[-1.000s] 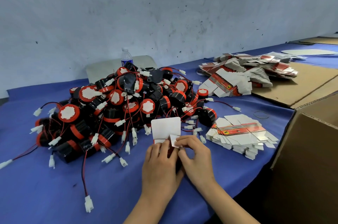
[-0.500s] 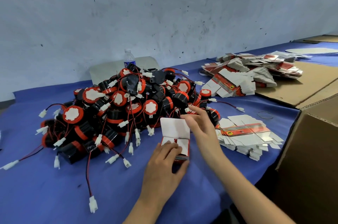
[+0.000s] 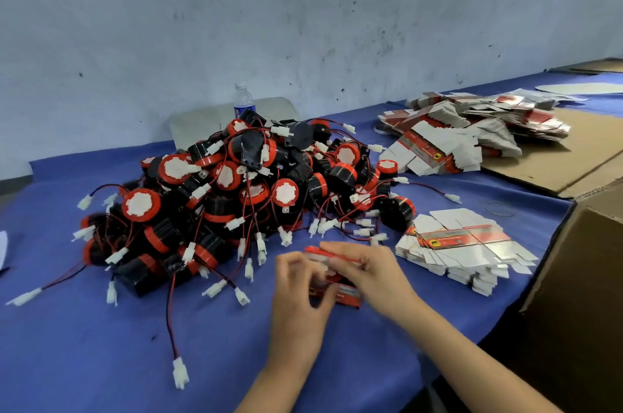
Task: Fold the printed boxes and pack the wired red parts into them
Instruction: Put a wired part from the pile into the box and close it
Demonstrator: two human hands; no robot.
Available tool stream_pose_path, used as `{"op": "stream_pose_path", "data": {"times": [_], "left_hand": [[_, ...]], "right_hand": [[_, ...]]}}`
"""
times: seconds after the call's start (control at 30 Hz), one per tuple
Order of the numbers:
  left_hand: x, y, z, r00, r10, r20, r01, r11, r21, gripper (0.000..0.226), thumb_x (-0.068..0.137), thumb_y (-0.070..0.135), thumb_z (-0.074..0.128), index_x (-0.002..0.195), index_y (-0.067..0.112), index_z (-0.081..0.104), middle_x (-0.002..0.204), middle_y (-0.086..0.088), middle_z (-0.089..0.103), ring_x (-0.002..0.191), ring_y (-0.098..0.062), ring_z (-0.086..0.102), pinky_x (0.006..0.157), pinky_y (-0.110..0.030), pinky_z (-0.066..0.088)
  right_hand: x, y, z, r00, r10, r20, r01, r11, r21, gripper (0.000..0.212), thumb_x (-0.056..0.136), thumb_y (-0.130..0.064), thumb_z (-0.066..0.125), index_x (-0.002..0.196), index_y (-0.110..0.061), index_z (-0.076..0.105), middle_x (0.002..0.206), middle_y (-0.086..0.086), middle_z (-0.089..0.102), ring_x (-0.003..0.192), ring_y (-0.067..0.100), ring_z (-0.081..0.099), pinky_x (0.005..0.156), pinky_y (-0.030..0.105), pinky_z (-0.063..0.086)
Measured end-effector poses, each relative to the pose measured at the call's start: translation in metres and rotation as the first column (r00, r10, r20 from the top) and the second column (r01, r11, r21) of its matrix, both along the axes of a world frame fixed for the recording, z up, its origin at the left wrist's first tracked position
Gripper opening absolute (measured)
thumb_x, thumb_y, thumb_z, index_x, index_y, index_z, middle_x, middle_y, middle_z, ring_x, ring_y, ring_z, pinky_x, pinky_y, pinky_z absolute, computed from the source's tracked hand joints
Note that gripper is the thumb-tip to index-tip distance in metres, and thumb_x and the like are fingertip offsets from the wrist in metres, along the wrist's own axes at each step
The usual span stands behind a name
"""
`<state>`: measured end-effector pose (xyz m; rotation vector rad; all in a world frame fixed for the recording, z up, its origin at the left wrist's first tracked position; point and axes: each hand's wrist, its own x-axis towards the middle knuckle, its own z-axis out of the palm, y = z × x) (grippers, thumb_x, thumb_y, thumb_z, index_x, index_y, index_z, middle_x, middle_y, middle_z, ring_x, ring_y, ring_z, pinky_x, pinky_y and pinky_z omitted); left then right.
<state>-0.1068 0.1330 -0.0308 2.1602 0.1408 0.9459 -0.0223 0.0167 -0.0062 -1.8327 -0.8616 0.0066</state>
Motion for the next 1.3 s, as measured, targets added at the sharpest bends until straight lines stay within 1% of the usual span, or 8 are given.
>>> {"op": "stream_pose_path", "data": {"times": [0.07, 0.17, 0.3, 0.63, 0.8, 0.93, 1.17, 1.3], "left_hand": [[0.0, 0.003, 0.001, 0.997, 0.066, 0.04, -0.056, 0.976, -0.211, 0.044, 0.076, -0.01, 0.069, 0.085, 0.026, 0.046, 0.1, 0.007, 0.043, 0.09, -0.002, 0.052, 0.078, -0.012, 0.046], [0.0, 0.008, 0.003, 1.0, 0.029, -0.009, -0.03, 0.921, -0.388, 0.04, 0.082, -0.013, 0.057, 0.093, 0.025, 0.053, 0.102, 0.001, 0.052, 0.098, -0.004, 0.056, 0.081, -0.021, 0.051], [-0.001, 0.01, 0.004, 1.0, -0.008, -0.03, -0.003, 0.941, -0.339, 0.039, 0.082, -0.015, 0.053, 0.09, 0.022, 0.063, 0.1, 0.003, 0.056, 0.096, -0.004, 0.058, 0.076, -0.008, 0.044], [-0.002, 0.014, 0.006, 0.996, -0.088, -0.003, 0.08, 0.919, -0.386, 0.034, 0.082, -0.02, 0.055, 0.083, 0.011, 0.07, 0.098, 0.0, 0.061, 0.093, -0.001, 0.059, 0.074, -0.006, 0.044], [-0.003, 0.018, 0.001, 0.995, -0.102, -0.014, 0.093, 0.947, -0.308, 0.034, 0.083, -0.017, 0.058, 0.083, 0.015, 0.069, 0.098, 0.008, 0.062, 0.095, 0.0, 0.06, 0.073, -0.008, 0.045], [-0.004, 0.025, -0.003, 0.993, -0.107, -0.044, 0.097, 0.977, -0.19, 0.036, 0.083, -0.013, 0.06, 0.083, 0.022, 0.068, 0.108, 0.015, 0.062, 0.103, 0.004, 0.058, 0.071, -0.008, 0.047], [-0.008, 0.025, -0.005, 0.996, -0.05, -0.079, 0.049, 0.999, -0.013, 0.031, 0.084, -0.008, 0.057, 0.081, 0.021, 0.065, 0.117, 0.023, 0.058, 0.102, 0.002, 0.059, 0.079, -0.017, 0.051], [-0.008, 0.02, -0.007, 0.986, 0.028, -0.162, 0.0, 0.985, 0.17, 0.023, 0.085, -0.001, 0.06, 0.098, 0.017, 0.066, 0.13, 0.014, 0.055, 0.104, -0.002, 0.055, 0.081, -0.027, 0.051]], "right_hand": [[-0.005, -0.004, -0.012, 0.999, 0.04, 0.035, -0.039, 0.999, -0.019, 0.039, 0.09, -0.011, 0.065, 0.113, -0.042, 0.06, 0.115, -0.027, 0.061, 0.118, -0.012, 0.049, 0.103, 0.017, 0.038], [-0.005, -0.006, -0.019, 0.998, 0.028, 0.06, -0.027, 0.999, -0.021, 0.035, 0.09, -0.013, 0.065, 0.118, -0.034, 0.062, 0.123, -0.019, 0.061, 0.125, -0.009, 0.044, 0.109, 0.02, 0.032], [-0.006, -0.007, -0.017, 0.999, 0.049, 0.001, -0.049, 0.998, 0.029, 0.035, 0.089, -0.012, 0.065, 0.116, -0.034, 0.063, 0.121, -0.016, 0.063, 0.122, -0.01, 0.046, 0.102, 0.013, 0.036], [-0.007, -0.009, -0.022, 0.997, 0.053, 0.063, -0.054, 0.998, 0.017, 0.031, 0.09, -0.012, 0.064, 0.119, -0.024, 0.064, 0.124, -0.018, 0.06, 0.126, -0.007, 0.043, 0.106, 0.018, 0.037], [-0.007, -0.01, -0.024, 0.989, 0.067, 0.134, -0.065, 0.998, -0.019, 0.03, 0.091, -0.012, 0.063, 0.121, -0.017, 0.065, 0.127, -0.017, 0.058, 0.13, -0.005, 0.041, 0.108, 0.024, 0.038], [-0.004, -0.016, -0.017, 0.974, 0.127, 0.186, -0.085, 0.972, -0.219, 0.033, 0.097, -0.029, 0.052, 0.129, -0.027, 0.06, 0.139, -0.018, 0.049, 0.14, 0.0, 0.026, 0.115, 0.035, 0.027], [-0.005, -0.03, -0.011, 0.838, 0.261, 0.479, 0.112, 0.777, -0.62, 0.046, 0.103, -0.043, 0.029, 0.147, -0.046, 0.019, 0.152, -0.027, -0.003, 0.145, 0.01, -0.014, 0.119, 0.037, 0.001], [-0.002, -0.032, -0.015, 0.836, 0.284, 0.47, 0.137, 0.721, -0.679, 0.049, 0.103, -0.043, 0.026, 0.149, -0.046, 0.009, 0.155, -0.023, -0.009, 0.148, 0.018, -0.005, 0.12, 0.037, 0.009]]}}
